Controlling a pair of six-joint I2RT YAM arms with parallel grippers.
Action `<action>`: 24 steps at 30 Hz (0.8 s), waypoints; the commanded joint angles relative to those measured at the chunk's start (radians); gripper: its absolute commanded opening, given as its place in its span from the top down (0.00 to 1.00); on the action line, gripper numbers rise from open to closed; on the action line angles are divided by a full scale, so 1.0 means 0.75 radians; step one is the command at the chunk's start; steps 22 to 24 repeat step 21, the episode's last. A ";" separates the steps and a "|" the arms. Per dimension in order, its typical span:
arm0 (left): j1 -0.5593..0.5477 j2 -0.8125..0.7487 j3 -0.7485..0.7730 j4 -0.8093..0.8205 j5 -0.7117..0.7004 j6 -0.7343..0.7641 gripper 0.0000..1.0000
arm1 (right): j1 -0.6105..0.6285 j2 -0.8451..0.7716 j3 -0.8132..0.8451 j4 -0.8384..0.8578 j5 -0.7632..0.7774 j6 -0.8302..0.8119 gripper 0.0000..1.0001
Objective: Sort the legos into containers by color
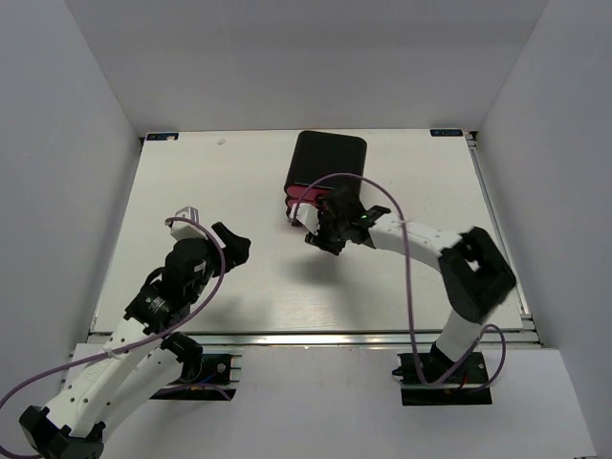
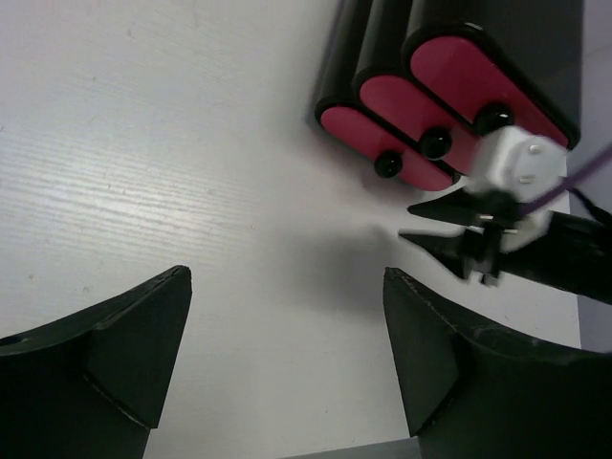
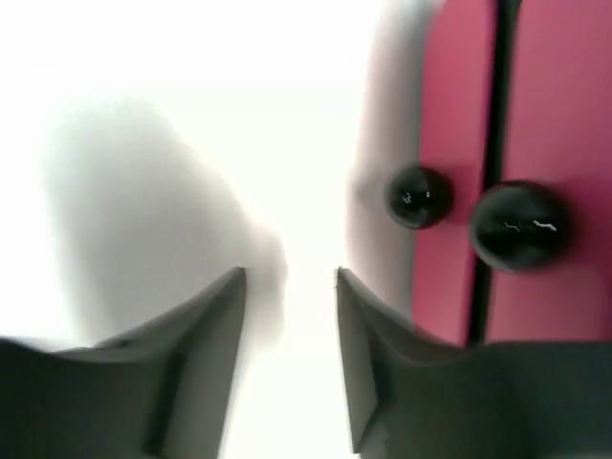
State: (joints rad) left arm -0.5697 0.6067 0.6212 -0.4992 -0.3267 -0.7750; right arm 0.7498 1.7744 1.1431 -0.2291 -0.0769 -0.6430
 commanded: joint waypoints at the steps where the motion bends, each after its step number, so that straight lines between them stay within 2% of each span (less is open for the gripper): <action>1: 0.005 -0.003 -0.016 0.139 0.059 0.062 0.07 | -0.012 -0.299 0.000 -0.188 -0.505 0.061 0.48; 2: 0.005 0.017 -0.016 0.160 0.086 0.068 0.06 | -0.016 -0.337 -0.023 -0.167 -0.515 0.100 0.38; 9: 0.005 0.117 0.018 0.238 0.131 0.117 0.03 | -0.057 -0.472 0.028 -0.120 -0.374 0.305 0.30; 10: 0.005 0.124 0.033 0.240 0.133 0.131 0.02 | -0.061 -0.484 0.032 -0.104 -0.346 0.329 0.21; 12: 0.005 0.140 0.049 0.240 0.137 0.146 0.02 | -0.061 -0.517 0.055 -0.051 -0.250 0.440 0.11; 16: 0.005 0.148 0.078 0.246 0.151 0.180 0.02 | -0.057 -0.562 0.110 0.011 -0.051 0.603 0.11; 20: 0.005 0.152 0.082 0.283 0.178 0.195 0.02 | -0.055 -0.562 0.255 -0.095 0.023 0.624 0.11; 24: 0.005 0.152 0.082 0.291 0.178 0.201 0.02 | -0.059 -0.562 0.276 -0.104 0.017 0.628 0.11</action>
